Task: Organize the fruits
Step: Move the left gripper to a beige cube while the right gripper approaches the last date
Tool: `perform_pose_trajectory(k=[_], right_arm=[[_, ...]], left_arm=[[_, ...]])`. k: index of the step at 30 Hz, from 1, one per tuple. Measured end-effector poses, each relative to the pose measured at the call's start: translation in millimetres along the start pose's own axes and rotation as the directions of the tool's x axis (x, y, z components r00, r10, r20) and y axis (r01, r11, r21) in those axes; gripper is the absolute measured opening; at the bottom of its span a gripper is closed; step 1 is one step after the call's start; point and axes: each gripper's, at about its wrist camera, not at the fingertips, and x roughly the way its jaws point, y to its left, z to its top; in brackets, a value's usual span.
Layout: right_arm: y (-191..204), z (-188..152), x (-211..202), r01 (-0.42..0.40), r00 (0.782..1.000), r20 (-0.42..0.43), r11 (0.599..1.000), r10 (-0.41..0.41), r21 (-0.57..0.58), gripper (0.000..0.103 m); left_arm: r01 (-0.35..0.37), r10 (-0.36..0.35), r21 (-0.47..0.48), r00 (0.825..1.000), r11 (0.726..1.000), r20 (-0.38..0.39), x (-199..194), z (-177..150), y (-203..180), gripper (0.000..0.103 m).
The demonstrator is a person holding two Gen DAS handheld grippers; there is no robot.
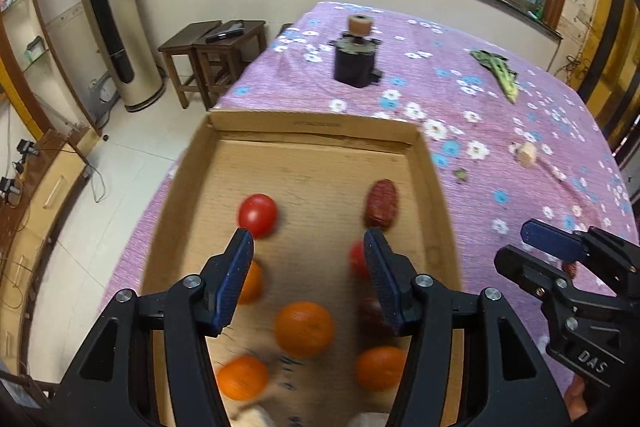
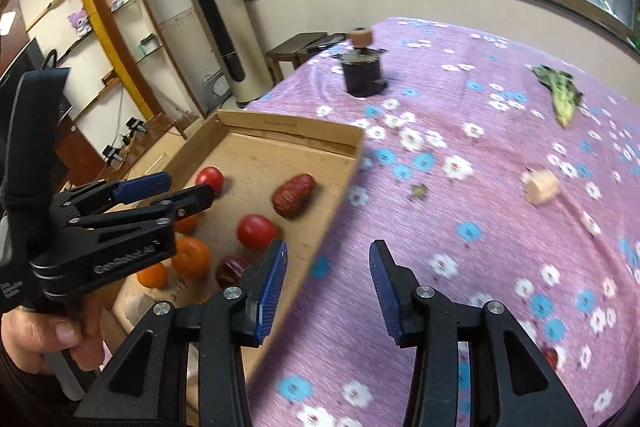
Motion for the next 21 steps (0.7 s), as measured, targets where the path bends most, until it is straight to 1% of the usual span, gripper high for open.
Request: perform_pose_trajectory(k=[7, 10, 21], right_arm=[[-32, -16, -21, 0.038, 0.999, 0.015, 0.998, -0.039, 0.059, 0.044], [-44, -24, -30, 0.058, 0.998, 0.019, 0.995, -0.06, 0.079, 0.044], [-90, -53, -53, 0.12, 0.992, 0.012, 0.981, -0.123, 0.152, 0.045]], left_arm=[[0.031, -0.031, 0.056, 1.0, 0.998, 0.004, -9, -8, -35, 0.056], [0.059, -0.059, 0.07, 0.998, 0.996, -0.001, -12, -10, -48, 0.056], [0.094, -0.095, 0.128, 0.995, 0.987, 0.004, -20, -12, -87, 0.056]])
